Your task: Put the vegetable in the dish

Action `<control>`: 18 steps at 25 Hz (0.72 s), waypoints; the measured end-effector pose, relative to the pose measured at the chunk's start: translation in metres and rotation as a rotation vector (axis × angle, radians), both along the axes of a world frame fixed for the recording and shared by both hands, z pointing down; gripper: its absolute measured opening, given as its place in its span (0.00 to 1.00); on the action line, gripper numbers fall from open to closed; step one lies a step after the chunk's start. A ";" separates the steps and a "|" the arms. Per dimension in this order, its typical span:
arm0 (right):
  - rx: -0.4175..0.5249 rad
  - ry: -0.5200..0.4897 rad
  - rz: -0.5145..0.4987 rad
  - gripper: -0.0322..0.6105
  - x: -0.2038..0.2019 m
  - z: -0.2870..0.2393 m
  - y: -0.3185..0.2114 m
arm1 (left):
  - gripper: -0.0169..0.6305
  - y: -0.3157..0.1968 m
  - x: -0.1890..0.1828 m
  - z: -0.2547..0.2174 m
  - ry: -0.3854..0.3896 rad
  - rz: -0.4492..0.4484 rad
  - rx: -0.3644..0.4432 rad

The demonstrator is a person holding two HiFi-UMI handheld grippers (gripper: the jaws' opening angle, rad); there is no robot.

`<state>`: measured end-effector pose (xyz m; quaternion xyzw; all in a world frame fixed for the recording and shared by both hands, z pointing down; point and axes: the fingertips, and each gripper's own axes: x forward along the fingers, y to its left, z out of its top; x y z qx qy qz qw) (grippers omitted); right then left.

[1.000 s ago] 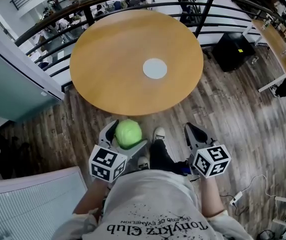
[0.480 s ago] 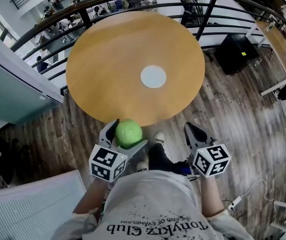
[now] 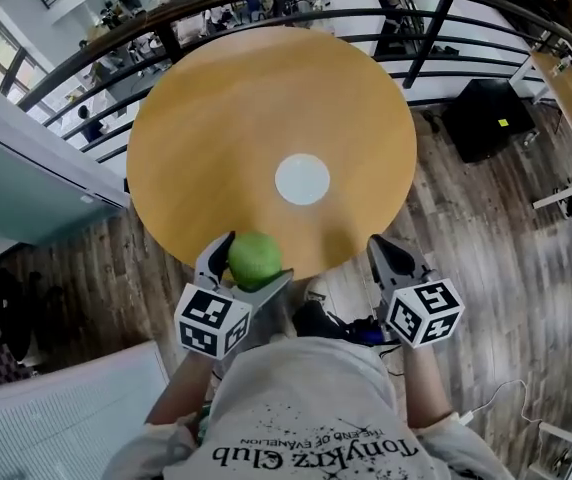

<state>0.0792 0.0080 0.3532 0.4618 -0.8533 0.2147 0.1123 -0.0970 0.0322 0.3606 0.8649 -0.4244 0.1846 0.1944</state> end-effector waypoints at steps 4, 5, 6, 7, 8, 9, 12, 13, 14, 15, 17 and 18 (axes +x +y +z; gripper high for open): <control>-0.011 0.000 -0.030 0.08 0.013 0.002 -0.030 | 0.80 -0.024 0.013 0.002 -0.006 -0.023 -0.015; -0.015 0.000 -0.038 0.07 0.015 0.003 -0.037 | 0.80 -0.030 0.016 0.002 -0.007 -0.027 -0.017; -0.019 0.000 -0.045 0.08 0.017 0.003 -0.043 | 0.80 -0.035 0.019 0.002 -0.008 -0.031 -0.019; -0.022 -0.001 -0.051 0.08 0.019 0.004 -0.048 | 0.80 -0.040 0.021 0.002 -0.009 -0.035 -0.020; -0.026 -0.003 -0.056 0.07 0.020 0.006 -0.052 | 0.80 -0.044 0.022 0.003 -0.010 -0.039 -0.024; -0.030 -0.005 -0.059 0.07 0.022 0.007 -0.055 | 0.80 -0.047 0.023 0.005 -0.012 -0.043 -0.029; -0.046 -0.013 -0.061 0.08 0.026 0.013 -0.060 | 0.80 -0.055 0.022 0.009 -0.017 -0.056 -0.042; -0.051 -0.015 -0.059 0.08 0.027 0.015 -0.062 | 0.80 -0.058 0.021 0.009 -0.019 -0.058 -0.042; -0.057 -0.015 -0.056 0.08 0.029 0.017 -0.064 | 0.80 -0.062 0.021 0.008 -0.021 -0.060 -0.041; -0.061 -0.015 -0.052 0.08 0.030 0.018 -0.067 | 0.80 -0.066 0.021 0.007 -0.023 -0.061 -0.040; -0.065 -0.018 -0.046 0.08 0.031 0.019 -0.072 | 0.80 -0.073 0.020 0.005 -0.027 -0.061 -0.036; -0.064 -0.019 -0.043 0.08 0.032 0.018 -0.075 | 0.80 -0.076 0.019 0.005 -0.030 -0.060 -0.035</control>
